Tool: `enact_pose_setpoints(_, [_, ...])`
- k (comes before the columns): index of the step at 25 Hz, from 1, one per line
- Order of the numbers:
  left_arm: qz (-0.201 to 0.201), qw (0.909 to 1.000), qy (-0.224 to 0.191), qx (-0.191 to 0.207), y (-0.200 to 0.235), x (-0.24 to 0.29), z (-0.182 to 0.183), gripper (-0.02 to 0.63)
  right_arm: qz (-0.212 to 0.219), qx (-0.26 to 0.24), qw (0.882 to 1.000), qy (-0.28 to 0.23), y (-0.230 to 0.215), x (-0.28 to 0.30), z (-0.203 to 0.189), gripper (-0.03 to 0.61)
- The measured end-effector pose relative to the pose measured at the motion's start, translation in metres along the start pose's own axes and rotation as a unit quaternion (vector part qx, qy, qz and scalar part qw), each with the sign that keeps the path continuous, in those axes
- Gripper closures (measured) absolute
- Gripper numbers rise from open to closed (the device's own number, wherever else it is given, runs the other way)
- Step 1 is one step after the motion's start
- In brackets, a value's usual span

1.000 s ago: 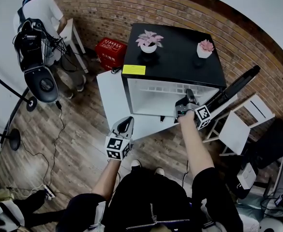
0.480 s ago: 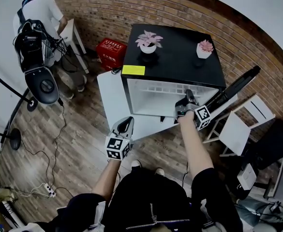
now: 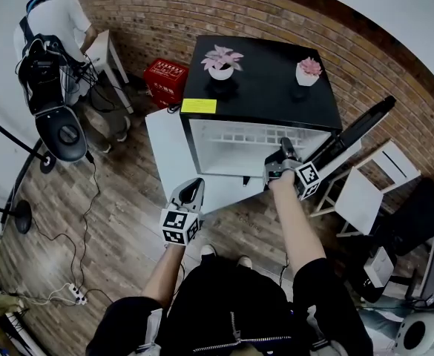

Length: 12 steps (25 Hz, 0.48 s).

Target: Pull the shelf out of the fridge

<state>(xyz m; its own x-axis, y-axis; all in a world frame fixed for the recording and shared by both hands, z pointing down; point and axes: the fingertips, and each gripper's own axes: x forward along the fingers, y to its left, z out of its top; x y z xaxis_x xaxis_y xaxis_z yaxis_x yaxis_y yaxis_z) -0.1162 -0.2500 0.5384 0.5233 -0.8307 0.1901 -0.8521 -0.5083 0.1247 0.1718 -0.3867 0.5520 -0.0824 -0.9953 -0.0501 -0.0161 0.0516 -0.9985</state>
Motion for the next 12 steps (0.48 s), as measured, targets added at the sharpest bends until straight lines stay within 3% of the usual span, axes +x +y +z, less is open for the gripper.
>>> enact_pose_setpoints(6, [-0.003, 1.0000, -0.002, -0.003, -0.0033, 0.0012, 0.0001, 0.591, 0.002, -0.002, 1.000, 0.004, 0.0022, -0.0030, 0.0000, 0.551])
enact_pose_setpoints(12, [-0.012, 0.9991, -0.014, -0.038, -0.0030, 0.0026, 0.0042, 0.589, 0.004, -0.010, 1.000, 0.011, 0.0022, -0.0045, -0.0005, 0.551])
